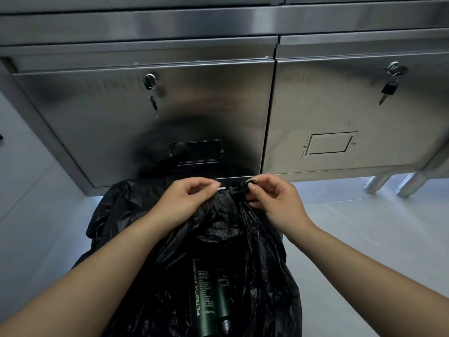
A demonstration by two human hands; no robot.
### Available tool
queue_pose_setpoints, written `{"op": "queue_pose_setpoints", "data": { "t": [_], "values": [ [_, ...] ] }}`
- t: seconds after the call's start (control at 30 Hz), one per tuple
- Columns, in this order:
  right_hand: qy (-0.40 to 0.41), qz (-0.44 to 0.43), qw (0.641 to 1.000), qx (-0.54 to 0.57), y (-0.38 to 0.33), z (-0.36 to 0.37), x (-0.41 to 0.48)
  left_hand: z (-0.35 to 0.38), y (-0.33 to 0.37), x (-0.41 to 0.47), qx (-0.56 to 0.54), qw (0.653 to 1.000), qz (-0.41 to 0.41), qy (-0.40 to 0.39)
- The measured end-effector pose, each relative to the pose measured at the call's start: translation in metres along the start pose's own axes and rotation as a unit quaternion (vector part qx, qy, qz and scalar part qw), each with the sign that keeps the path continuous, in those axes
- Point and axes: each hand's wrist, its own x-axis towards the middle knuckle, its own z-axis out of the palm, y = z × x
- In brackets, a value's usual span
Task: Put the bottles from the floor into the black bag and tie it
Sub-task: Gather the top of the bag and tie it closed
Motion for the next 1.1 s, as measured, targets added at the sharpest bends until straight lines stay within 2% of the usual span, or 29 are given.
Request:
{"op": "queue_pose_setpoints", "data": {
  "t": [0.13,0.33,0.53,0.7,0.8,0.9,1.1],
  "values": [
    [-0.03,0.009,0.999,0.005,0.0,0.006,-0.004,0.013,0.001,-0.006,0.045,0.998,0.019,-0.041],
    [-0.053,0.042,0.997,-0.023,-0.001,0.0,-0.005,0.016,-0.01,-0.004,0.125,0.992,0.02,0.005],
    [-0.006,0.041,0.989,-0.14,0.002,0.001,-0.003,0.021,-0.013,-0.005,0.124,0.992,0.036,0.009],
    [-0.042,0.034,0.975,-0.215,0.003,0.001,-0.007,0.023,-0.015,-0.01,0.114,0.992,0.04,0.03],
    [-0.035,0.022,0.968,-0.248,0.002,0.005,-0.008,0.026,-0.015,-0.012,0.099,0.994,0.036,0.04],
    [-0.016,0.013,0.963,-0.27,0.004,0.004,-0.006,0.026,-0.015,-0.011,0.089,0.995,0.033,0.021],
    [0.004,0.033,0.969,-0.246,0.008,-0.003,-0.007,0.021,-0.019,-0.011,0.092,0.994,0.029,-0.058]
  ]
}}
